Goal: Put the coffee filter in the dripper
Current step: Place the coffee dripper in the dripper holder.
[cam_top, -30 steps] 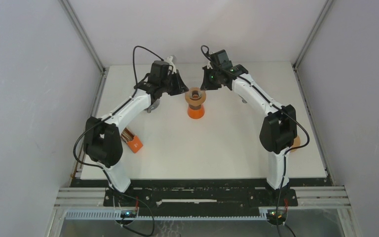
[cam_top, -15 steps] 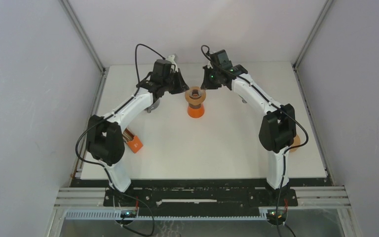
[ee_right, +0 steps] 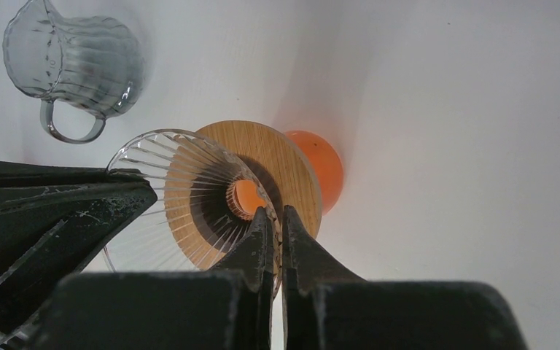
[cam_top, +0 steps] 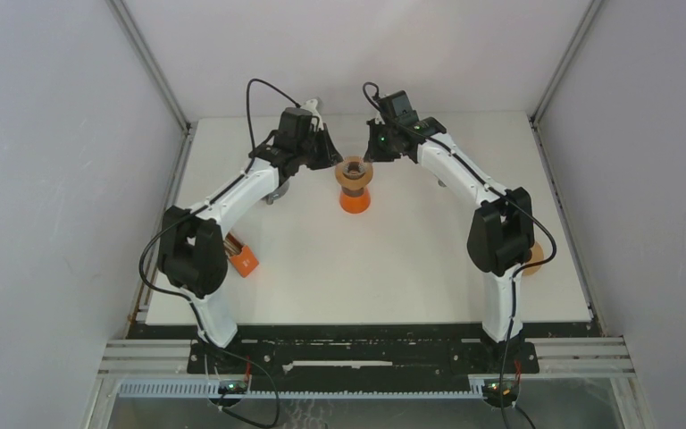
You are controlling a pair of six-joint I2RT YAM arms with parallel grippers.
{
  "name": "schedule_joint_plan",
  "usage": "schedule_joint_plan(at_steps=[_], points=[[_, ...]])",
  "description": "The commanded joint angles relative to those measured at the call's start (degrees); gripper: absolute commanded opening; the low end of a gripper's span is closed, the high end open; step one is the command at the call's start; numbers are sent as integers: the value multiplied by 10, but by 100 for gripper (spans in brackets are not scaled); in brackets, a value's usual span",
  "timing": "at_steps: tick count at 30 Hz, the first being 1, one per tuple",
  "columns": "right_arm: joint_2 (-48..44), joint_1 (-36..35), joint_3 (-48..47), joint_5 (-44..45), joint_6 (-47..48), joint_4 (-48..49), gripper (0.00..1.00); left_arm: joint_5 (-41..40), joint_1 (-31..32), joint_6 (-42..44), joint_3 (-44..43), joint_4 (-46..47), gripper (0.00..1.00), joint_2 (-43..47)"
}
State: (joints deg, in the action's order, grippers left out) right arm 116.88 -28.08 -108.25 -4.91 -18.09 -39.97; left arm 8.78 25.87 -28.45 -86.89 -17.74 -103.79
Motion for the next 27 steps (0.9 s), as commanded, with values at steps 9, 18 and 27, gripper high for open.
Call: schedule_joint_plan(at_steps=[9,18,27], points=[[47,-33,32,23,28,-129,1,55,42,19,22,-112,14,-27],[30,-21,20,8,23,-128,2,52,31,20,-38,-134,18,-22],[20,-13,12,1,20,-129,7,46,23,20,-78,-146,24,-17]])
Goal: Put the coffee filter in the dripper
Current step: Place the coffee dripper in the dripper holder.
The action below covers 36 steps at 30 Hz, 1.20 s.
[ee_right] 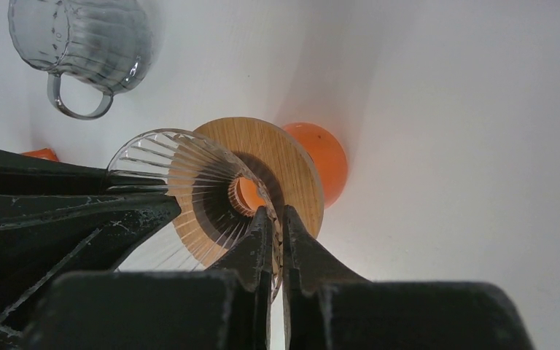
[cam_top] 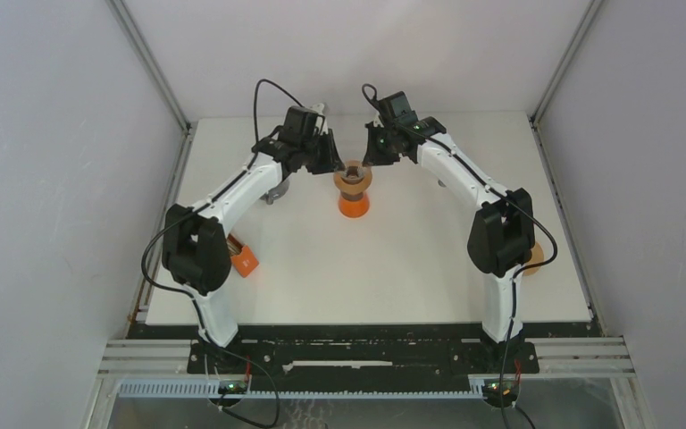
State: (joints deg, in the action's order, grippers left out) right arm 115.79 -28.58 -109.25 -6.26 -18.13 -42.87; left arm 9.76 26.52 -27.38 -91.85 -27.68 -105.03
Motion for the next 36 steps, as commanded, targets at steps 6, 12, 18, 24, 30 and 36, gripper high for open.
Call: schedule_joint_plan(at_steps=[6,12,18,24,30,36], points=[[14,-2,17,15,16,-98,19,26,16,6,-34,-47,31,10],[-7,0,1,11,14,-95,25,16,16,4,-22,-38,40,33],[-16,-1,-28,0,13,-97,31,6,-3,-5,2,-19,47,56],[-8,-2,-60,-9,14,-108,38,4,-12,-6,8,-18,48,61],[-6,-5,-81,-13,14,-110,44,4,-14,-7,13,-13,53,71],[-8,-6,-89,-3,14,-113,54,-1,-20,-13,37,3,60,104]])
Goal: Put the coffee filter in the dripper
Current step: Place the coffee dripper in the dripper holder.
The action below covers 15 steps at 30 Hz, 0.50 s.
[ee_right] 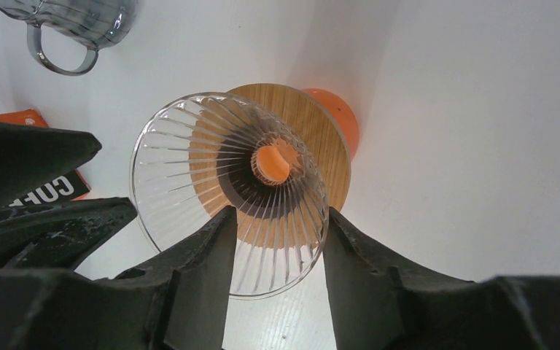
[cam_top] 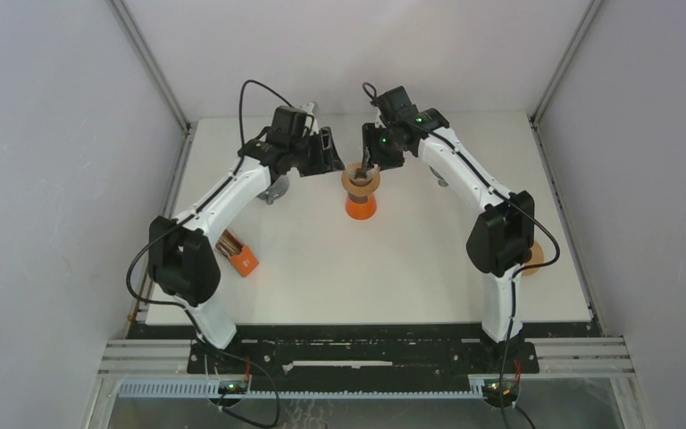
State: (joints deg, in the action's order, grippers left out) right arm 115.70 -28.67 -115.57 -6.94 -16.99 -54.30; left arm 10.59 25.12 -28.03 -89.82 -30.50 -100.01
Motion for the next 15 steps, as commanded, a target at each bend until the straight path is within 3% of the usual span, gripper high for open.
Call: schedule_joint_plan(at_steps=[1,7,12,15], points=[[-9,-4,-25,7,3,1,55,-10,-8,-7,23,33,61,61],[-37,-4,-8,22,7,3,63,-15,-20,-20,77,61,71,124],[-92,-4,31,13,13,22,78,-27,-32,-25,134,71,78,191],[-142,-4,67,20,18,40,86,-50,-40,-29,183,71,89,242]])
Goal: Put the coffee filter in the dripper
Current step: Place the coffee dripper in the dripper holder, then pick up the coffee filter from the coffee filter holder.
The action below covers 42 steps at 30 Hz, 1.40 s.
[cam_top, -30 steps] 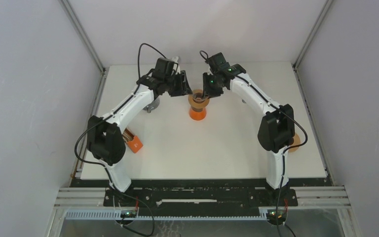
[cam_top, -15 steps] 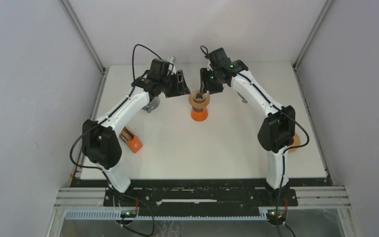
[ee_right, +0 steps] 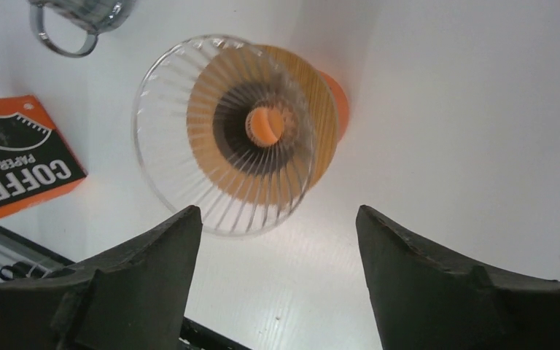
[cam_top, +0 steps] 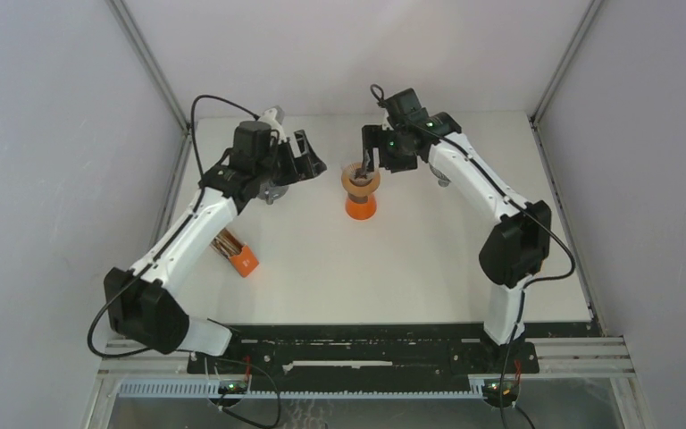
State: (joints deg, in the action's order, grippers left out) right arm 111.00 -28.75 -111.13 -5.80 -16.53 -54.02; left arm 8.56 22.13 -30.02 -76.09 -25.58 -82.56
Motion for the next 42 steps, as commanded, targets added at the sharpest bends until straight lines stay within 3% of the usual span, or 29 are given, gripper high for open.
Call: schedule_joint_plan(at_steps=[1,3,14,26,33,42], points=[[-112,-3,43,11,16,44,87,-38,-14,-10,61,20,93,87],[-146,-4,80,13,19,61,88,-49,-24,-12,89,17,100,123],[-329,-14,333,26,12,197,89,-201,-61,-37,188,-87,100,322],[-414,-30,453,26,16,250,89,-359,-89,-131,268,-199,85,466],[-417,-29,462,10,19,254,89,-304,-151,-140,281,-187,76,452],[-436,-25,477,1,18,266,89,-248,-223,-134,292,-146,53,372]])
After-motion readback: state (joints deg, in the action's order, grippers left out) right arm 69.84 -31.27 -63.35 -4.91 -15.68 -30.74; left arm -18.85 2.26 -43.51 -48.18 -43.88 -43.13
